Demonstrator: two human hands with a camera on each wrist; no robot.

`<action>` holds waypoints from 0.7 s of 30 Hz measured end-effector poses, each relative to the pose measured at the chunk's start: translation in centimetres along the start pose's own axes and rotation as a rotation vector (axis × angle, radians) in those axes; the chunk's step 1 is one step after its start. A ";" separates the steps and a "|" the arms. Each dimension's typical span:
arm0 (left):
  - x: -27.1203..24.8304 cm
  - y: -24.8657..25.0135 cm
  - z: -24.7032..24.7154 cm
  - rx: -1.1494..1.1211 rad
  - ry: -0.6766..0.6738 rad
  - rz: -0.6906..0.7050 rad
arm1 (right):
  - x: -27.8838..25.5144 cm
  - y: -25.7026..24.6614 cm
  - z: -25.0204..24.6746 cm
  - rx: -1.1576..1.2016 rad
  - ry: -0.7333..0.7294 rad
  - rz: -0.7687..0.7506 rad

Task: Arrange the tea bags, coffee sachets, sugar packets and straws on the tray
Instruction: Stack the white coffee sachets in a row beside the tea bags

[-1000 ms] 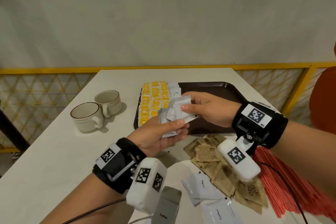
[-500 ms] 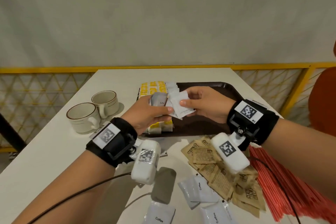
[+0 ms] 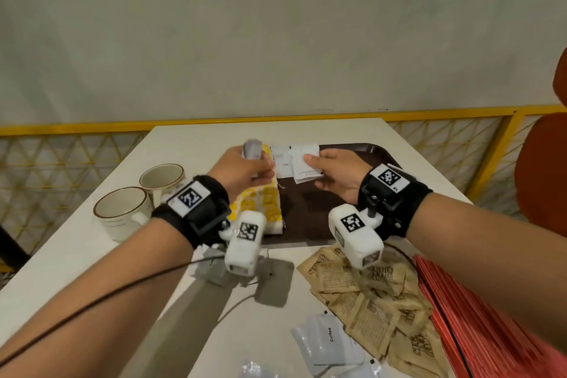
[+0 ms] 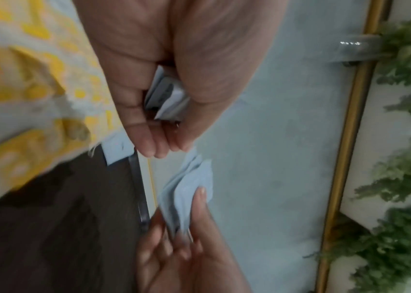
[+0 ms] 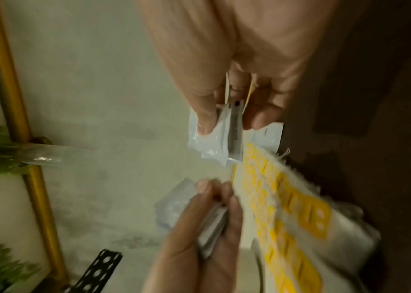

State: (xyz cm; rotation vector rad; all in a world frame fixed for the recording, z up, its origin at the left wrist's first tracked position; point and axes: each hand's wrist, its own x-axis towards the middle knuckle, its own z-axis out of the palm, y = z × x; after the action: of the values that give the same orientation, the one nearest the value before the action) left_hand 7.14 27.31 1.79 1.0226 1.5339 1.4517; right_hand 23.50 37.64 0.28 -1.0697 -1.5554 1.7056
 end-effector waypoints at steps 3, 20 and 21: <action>3.6 1.6 -1.0 0.201 0.044 0.015 | 3.4 0.7 -0.6 -0.217 0.039 0.036; 11.7 0.6 -1.1 0.383 0.026 -0.082 | 11.4 1.9 1.3 -0.737 0.037 0.089; 11.8 0.5 -1.3 0.388 0.031 -0.083 | 11.3 1.7 1.2 -0.786 0.025 0.097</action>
State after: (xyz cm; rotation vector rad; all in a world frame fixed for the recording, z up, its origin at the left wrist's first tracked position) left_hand 1.55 37.73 2.25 1.1448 1.9042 1.1402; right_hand 16.99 46.33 -3.37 -1.5385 -2.2590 1.1154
